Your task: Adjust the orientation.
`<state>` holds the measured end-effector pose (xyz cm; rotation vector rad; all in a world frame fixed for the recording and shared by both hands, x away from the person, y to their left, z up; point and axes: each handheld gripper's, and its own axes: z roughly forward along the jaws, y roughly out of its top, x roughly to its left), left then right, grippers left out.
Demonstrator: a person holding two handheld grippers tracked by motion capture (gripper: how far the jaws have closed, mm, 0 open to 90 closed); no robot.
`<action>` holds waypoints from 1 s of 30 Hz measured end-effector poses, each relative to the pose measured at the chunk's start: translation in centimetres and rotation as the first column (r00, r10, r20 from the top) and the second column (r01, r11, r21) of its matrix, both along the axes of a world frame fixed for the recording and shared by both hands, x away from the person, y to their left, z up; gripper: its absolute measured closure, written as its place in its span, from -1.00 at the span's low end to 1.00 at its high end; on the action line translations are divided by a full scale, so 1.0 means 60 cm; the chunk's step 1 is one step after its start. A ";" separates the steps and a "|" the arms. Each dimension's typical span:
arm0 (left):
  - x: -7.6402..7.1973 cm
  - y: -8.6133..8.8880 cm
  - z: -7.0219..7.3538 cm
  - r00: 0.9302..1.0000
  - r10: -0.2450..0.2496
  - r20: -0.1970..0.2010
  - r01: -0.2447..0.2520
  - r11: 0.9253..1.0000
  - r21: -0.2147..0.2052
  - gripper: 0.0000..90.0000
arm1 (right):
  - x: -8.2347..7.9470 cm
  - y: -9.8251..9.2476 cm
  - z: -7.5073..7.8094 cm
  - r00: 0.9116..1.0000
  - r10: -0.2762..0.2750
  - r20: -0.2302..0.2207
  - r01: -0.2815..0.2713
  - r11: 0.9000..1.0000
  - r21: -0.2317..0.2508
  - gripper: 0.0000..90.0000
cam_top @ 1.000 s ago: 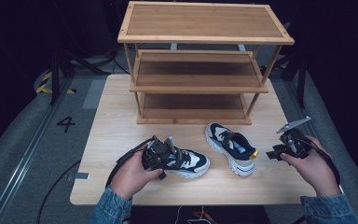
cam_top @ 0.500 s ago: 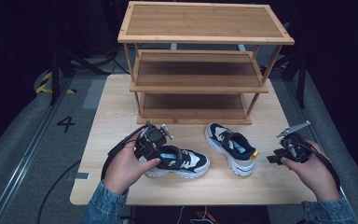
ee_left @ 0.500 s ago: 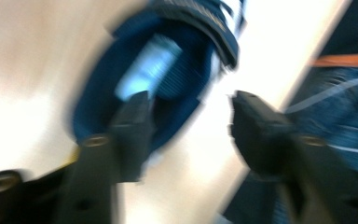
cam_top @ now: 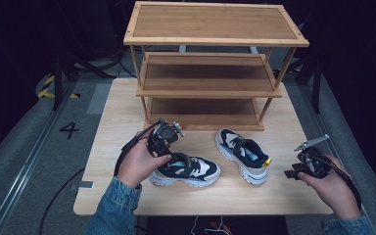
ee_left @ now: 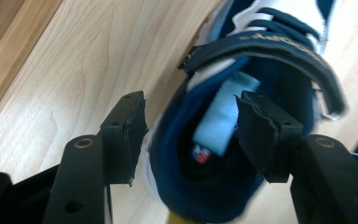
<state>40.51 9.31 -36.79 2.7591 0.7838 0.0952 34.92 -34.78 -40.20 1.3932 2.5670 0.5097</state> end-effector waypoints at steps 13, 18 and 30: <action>0.008 -0.034 -0.027 0.999 -0.051 -0.008 0.051 0.998 0.031 0.30 | -0.008 0.004 -0.005 1.000 0.008 -0.005 -0.008 1.000 -0.008 0.24; 0.005 -0.035 -0.024 0.998 -0.054 0.006 0.054 0.997 0.061 0.43 | -0.007 0.007 -0.003 1.000 0.013 0.000 -0.013 1.000 -0.009 0.23; 0.017 0.012 -0.019 0.983 0.183 0.021 -0.183 0.983 0.018 0.71 | -0.004 0.010 0.000 1.000 0.022 0.009 -0.022 1.000 -0.008 0.23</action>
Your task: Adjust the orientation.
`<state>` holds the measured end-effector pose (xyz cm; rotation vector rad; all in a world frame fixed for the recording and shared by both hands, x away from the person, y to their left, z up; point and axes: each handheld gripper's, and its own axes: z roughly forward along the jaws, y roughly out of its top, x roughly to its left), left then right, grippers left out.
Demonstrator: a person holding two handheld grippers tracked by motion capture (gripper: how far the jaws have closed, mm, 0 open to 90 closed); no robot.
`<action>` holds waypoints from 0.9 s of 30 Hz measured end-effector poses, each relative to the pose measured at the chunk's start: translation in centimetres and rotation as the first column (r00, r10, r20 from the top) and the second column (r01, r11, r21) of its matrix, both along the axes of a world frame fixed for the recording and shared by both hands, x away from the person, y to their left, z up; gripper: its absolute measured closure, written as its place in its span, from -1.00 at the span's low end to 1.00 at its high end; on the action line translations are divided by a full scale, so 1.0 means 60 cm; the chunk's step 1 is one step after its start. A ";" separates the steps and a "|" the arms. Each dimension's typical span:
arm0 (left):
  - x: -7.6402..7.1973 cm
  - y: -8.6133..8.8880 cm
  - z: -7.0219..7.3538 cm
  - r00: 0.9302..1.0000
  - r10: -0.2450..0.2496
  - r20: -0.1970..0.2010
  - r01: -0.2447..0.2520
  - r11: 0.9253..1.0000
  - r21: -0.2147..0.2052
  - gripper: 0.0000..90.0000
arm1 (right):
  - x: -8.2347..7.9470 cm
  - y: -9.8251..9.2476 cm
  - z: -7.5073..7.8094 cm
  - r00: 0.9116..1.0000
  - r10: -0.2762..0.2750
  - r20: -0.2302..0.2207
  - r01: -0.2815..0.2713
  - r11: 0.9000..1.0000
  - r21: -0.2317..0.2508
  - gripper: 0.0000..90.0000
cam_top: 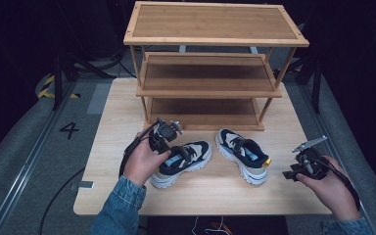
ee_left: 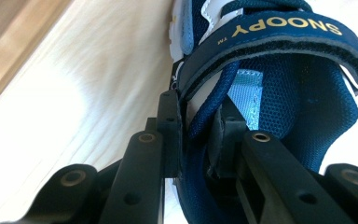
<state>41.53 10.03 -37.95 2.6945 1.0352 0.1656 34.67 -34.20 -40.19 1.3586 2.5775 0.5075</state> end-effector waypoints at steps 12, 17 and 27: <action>-0.002 0.026 0.016 0.996 0.085 0.015 -0.084 0.993 -0.088 0.38 | 0.002 0.002 0.001 1.000 0.000 -0.001 0.000 1.000 -0.003 0.23; -0.026 0.055 0.051 0.996 0.085 0.026 -0.081 0.990 -0.114 0.46 | 0.007 0.001 0.006 1.000 0.000 0.008 0.000 1.000 0.004 0.23; -0.033 0.109 0.026 0.981 0.184 -0.063 -0.181 0.982 0.045 0.91 | 0.021 0.015 0.011 0.999 0.028 0.015 -0.028 1.000 0.008 0.23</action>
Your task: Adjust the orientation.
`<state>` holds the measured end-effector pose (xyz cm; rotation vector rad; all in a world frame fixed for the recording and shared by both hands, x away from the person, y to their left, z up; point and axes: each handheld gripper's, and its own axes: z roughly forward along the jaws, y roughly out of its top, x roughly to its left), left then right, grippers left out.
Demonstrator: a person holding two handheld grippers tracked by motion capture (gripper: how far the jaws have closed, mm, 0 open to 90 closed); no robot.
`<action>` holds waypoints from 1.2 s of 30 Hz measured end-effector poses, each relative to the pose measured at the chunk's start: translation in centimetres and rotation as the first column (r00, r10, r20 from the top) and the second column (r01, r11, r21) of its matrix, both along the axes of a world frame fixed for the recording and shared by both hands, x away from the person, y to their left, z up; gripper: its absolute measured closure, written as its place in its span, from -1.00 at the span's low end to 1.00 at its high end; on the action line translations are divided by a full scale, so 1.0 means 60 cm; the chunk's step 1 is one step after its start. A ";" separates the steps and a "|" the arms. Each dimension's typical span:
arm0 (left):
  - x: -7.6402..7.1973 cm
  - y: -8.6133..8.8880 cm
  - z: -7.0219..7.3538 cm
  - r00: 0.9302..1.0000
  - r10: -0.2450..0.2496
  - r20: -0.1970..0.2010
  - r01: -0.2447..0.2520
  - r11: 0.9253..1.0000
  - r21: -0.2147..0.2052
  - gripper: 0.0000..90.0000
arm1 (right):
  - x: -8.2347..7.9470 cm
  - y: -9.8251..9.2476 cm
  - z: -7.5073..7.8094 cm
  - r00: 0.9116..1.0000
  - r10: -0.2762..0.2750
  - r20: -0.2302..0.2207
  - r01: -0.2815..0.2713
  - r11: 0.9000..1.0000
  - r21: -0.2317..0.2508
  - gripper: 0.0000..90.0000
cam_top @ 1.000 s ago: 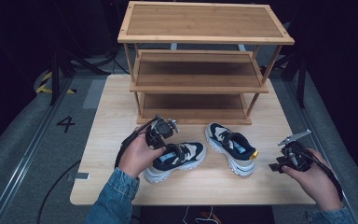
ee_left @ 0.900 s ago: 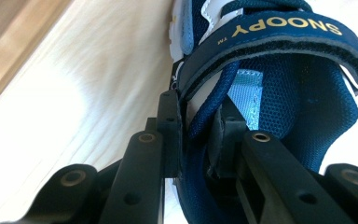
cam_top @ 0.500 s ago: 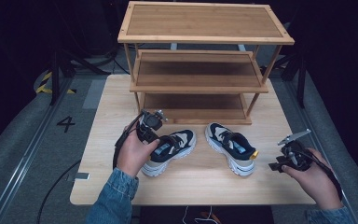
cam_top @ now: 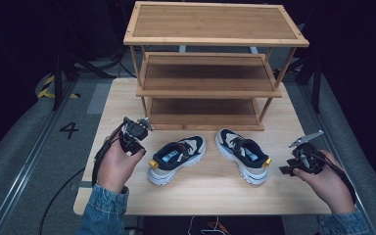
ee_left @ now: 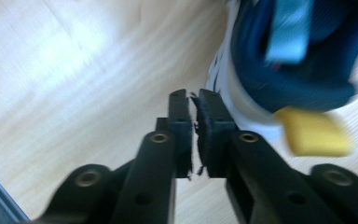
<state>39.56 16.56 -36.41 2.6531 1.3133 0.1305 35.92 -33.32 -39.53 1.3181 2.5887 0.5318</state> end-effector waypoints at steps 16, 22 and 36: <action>-0.017 -0.063 -0.033 0.970 -0.201 -0.137 0.192 0.979 -0.072 0.99 | 0.000 -0.004 0.007 1.000 -0.003 0.014 0.003 1.000 0.006 0.23; -0.023 -0.106 -0.035 0.952 -0.281 -0.116 0.273 0.958 -0.086 0.99 | 0.000 -0.005 0.006 1.000 -0.005 0.010 0.005 1.000 0.007 0.23; -0.021 -0.141 -0.035 0.938 -0.339 -0.077 0.331 0.938 -0.103 0.71 | -0.005 -0.014 0.006 1.000 -0.022 0.014 0.022 1.000 0.007 0.22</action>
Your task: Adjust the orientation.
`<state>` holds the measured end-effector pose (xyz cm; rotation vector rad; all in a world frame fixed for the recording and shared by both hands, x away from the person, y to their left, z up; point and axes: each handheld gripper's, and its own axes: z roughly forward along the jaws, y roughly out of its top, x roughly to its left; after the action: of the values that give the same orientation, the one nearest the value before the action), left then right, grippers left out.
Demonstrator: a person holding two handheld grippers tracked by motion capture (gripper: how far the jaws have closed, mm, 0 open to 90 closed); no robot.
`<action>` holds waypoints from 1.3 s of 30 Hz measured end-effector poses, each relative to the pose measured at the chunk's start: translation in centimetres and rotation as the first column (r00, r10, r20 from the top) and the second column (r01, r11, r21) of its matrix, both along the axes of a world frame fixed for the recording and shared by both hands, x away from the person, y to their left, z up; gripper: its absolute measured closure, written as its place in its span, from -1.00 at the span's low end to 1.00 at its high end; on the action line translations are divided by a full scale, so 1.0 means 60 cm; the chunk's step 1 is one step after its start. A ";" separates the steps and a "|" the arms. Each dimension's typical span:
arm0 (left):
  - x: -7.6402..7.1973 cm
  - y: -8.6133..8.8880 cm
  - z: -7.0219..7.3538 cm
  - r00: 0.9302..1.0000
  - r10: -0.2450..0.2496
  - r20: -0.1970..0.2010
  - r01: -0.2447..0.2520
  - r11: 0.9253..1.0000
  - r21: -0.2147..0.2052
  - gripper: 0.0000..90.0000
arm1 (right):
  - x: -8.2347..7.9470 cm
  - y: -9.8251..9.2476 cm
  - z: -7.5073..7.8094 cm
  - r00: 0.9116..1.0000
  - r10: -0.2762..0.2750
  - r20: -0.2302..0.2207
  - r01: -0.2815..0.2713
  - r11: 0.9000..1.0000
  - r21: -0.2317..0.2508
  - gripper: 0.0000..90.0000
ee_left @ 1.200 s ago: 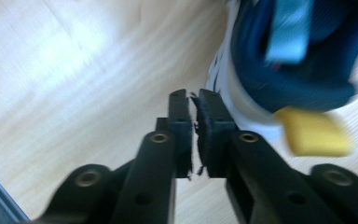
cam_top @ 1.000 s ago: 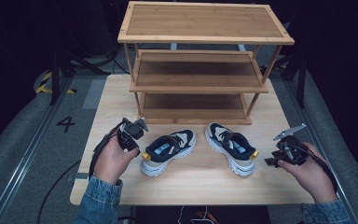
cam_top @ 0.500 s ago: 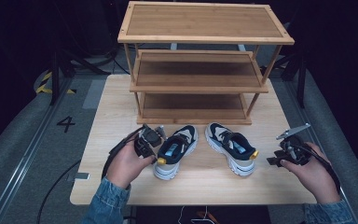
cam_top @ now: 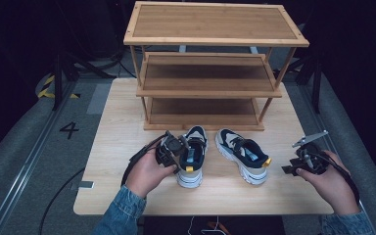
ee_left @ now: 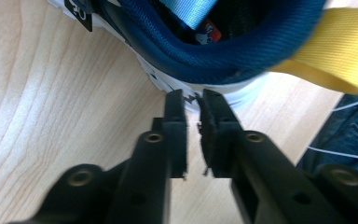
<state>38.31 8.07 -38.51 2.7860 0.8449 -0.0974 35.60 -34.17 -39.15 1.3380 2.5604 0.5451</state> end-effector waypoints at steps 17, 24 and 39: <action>-0.039 -0.045 0.071 0.984 -0.129 0.120 0.130 0.991 -0.005 -0.11 | -0.017 -0.010 0.004 1.000 -0.011 0.010 0.011 1.000 0.011 0.16; -0.013 -0.067 0.046 0.979 -0.176 0.104 0.175 0.984 0.021 -0.20 | -0.025 -0.020 -0.002 1.000 -0.015 0.017 0.015 1.000 0.005 0.08; 0.015 -0.094 -0.016 0.974 -0.220 -0.056 0.221 0.975 0.015 0.13 | -0.036 -0.024 -0.008 1.000 -0.008 0.009 0.008 1.000 0.021 0.05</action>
<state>39.21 2.45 -39.46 2.8997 0.5477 -0.2025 33.43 -35.59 -39.64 1.3495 2.5478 0.5770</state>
